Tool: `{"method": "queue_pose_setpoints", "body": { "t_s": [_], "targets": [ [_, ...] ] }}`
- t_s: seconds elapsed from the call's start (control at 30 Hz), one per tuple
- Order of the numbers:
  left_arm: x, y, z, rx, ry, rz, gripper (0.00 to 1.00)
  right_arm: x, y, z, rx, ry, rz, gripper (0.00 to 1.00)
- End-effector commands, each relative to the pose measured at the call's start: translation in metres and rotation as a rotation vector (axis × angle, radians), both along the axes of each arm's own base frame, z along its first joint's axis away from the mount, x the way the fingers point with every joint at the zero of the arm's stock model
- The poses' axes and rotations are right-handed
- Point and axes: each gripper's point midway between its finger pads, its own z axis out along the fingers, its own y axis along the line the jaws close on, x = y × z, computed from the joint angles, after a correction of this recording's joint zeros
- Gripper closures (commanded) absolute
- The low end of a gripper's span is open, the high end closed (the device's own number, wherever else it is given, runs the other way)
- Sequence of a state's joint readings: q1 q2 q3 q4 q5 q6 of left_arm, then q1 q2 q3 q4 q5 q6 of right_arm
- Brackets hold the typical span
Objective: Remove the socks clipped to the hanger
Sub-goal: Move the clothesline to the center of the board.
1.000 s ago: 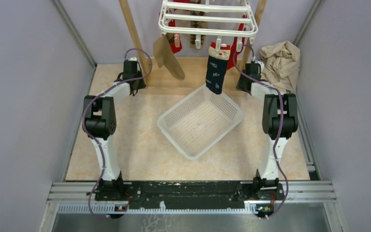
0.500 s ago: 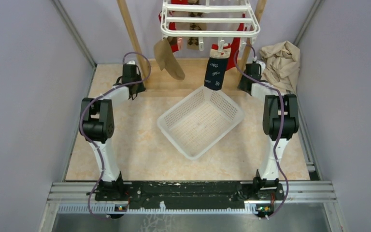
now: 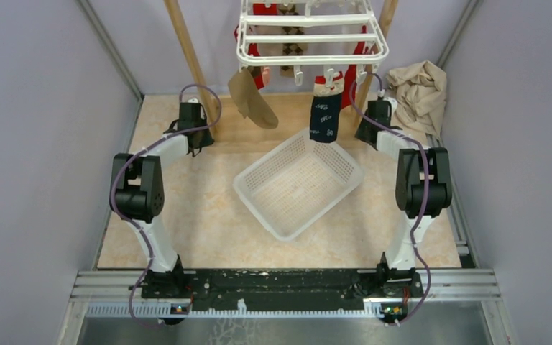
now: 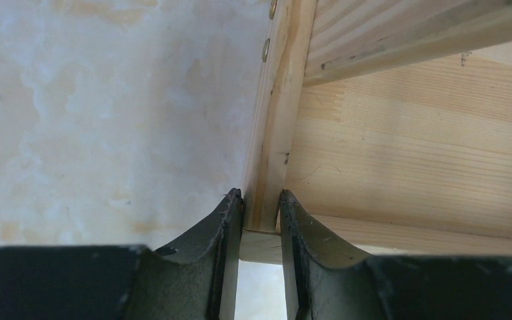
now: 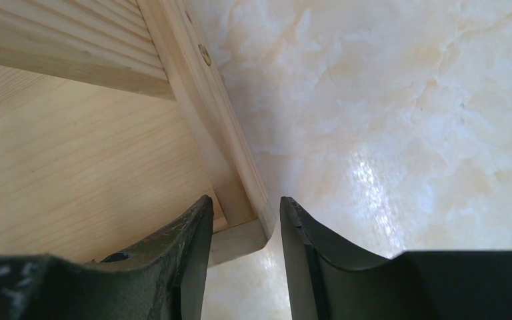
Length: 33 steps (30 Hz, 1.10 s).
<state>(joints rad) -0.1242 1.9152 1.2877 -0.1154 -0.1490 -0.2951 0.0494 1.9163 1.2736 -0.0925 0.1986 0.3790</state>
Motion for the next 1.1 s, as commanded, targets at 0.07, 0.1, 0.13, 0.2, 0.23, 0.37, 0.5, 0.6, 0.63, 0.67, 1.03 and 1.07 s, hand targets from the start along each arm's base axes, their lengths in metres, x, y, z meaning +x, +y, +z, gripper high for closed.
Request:
{"method": "queue_pose_setpoints", "body": {
  "t_s": [0.07,0.1,0.13,0.2,0.23,0.37,0.5,0.6,0.63,0.67,1.03,1.07],
  "targets": [
    [-0.033,0.003,0.008,0.012,0.041,0.025,0.68,-0.046,-0.006,0.002,-0.016,0.084,-0.004,0.59],
    [-0.037,0.001,0.008,0.009,0.044,0.023,0.69,-0.05,-0.006,0.002,-0.014,0.085,-0.003,0.59],
    [-0.04,0.0,0.008,0.006,0.045,0.021,0.69,-0.053,-0.006,0.003,-0.011,0.084,-0.004,0.59],
    [-0.047,-0.002,0.008,0.0,0.049,0.02,0.69,-0.06,-0.005,0.004,-0.008,0.087,-0.003,0.59],
    [-0.051,-0.004,0.008,-0.002,0.051,0.018,0.69,-0.064,-0.005,0.003,-0.005,0.091,-0.004,0.59],
    [-0.065,-0.009,0.011,-0.011,0.057,0.017,0.69,-0.079,-0.003,0.005,0.001,0.093,-0.005,0.6],
    [-0.076,-0.011,0.017,-0.015,0.054,0.014,0.69,-0.094,-0.002,0.005,0.007,0.105,-0.013,0.6],
    [-0.082,-0.01,0.025,-0.021,0.046,0.015,0.68,-0.104,0.0,0.009,0.003,0.102,-0.011,0.61],
    [-0.084,-0.01,0.027,-0.02,0.045,0.016,0.68,-0.106,0.0,0.01,0.003,0.099,-0.01,0.6],
    [-0.085,-0.009,0.029,-0.019,0.041,0.017,0.68,-0.109,0.0,0.01,0.002,0.101,-0.012,0.6],
    [-0.089,-0.007,0.076,-0.017,-0.014,0.012,0.5,-0.122,0.004,0.05,0.015,0.079,0.025,0.42],
    [-0.089,-0.007,0.081,-0.02,-0.021,0.009,0.48,-0.125,0.007,0.057,0.022,0.07,0.038,0.42]
  ]
}}
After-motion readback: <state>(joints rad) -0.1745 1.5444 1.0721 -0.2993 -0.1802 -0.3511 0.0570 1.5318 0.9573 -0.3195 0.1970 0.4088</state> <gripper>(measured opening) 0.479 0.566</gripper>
